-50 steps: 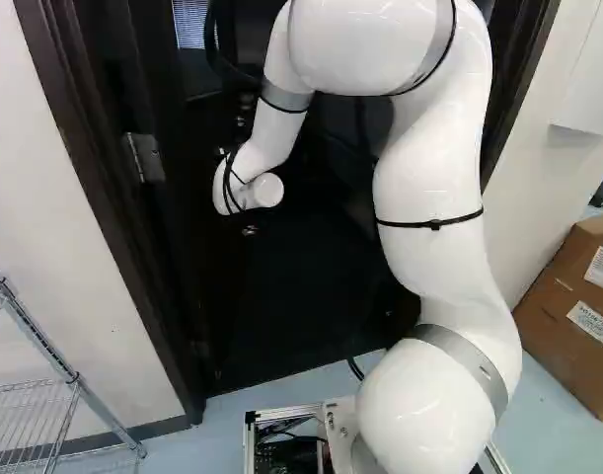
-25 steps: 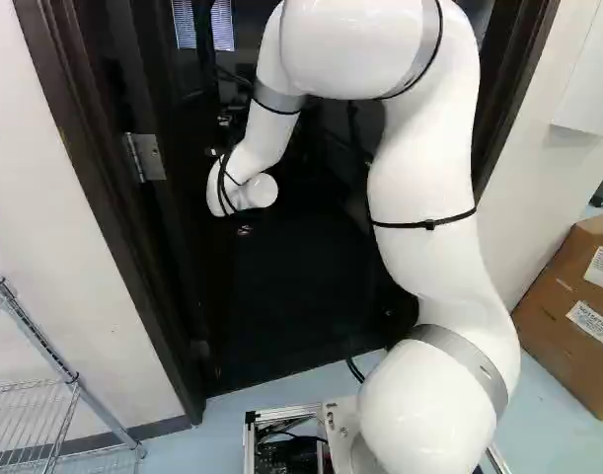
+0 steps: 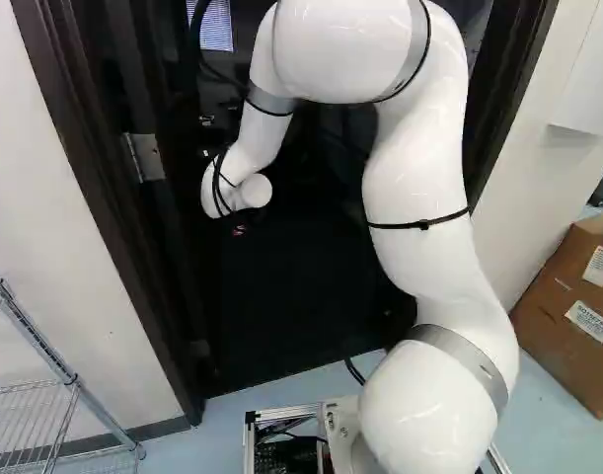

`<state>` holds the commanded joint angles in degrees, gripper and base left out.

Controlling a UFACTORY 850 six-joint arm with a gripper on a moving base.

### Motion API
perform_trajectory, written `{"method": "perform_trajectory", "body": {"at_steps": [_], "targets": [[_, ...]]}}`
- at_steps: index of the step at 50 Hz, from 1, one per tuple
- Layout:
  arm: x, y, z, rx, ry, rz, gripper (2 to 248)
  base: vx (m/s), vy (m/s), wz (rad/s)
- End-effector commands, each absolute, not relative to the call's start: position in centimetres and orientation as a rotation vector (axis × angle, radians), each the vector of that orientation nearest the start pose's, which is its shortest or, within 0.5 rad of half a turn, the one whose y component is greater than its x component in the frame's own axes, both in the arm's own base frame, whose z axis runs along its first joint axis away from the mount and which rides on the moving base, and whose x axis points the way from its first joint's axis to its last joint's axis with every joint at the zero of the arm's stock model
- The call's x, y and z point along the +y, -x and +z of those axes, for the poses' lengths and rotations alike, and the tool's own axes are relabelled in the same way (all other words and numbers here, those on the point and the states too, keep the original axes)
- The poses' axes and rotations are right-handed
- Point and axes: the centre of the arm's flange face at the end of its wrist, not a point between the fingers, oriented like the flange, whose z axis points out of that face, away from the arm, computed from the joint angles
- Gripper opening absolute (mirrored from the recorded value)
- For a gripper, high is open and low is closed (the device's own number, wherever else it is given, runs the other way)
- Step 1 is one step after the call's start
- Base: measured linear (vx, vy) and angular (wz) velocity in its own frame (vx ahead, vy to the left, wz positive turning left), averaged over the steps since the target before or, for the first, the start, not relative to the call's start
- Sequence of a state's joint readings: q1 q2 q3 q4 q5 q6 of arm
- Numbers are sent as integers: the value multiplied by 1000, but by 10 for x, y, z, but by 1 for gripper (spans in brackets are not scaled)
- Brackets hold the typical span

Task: Open the door and move inside

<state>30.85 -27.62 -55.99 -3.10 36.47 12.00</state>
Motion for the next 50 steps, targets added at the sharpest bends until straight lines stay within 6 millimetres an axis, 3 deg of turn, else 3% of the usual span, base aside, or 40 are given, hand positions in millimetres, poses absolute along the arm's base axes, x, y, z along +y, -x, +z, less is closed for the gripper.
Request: {"method": "perform_trajectory", "body": {"at_steps": [16, 50], "targets": [[305, -510, 368, -452, 2322, -1395, 247, 0, 1, 2], [250, -505, 371, -342, 2385, -1412, 247, 0, 0, 0]]}}
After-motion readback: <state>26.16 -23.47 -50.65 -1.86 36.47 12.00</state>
